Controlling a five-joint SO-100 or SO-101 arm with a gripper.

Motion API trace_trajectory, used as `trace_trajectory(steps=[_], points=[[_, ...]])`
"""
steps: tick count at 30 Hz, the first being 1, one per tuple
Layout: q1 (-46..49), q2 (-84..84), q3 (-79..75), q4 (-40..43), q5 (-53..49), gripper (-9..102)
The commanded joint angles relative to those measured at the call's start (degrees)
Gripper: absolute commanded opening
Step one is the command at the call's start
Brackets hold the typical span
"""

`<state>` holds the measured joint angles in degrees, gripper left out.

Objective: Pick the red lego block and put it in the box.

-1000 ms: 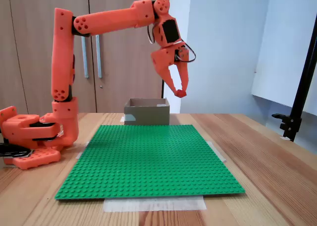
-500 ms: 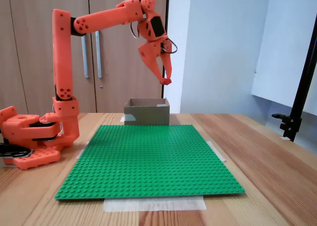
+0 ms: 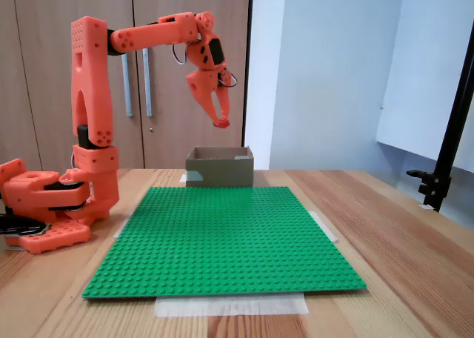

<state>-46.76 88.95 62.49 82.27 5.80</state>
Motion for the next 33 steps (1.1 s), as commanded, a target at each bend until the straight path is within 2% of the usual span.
trace_trajectory(steps=[1,33], points=[[-0.53,0.0,-0.44,-1.05,0.44,1],[-0.26,1.14,4.39,-3.34,-1.05,6]])
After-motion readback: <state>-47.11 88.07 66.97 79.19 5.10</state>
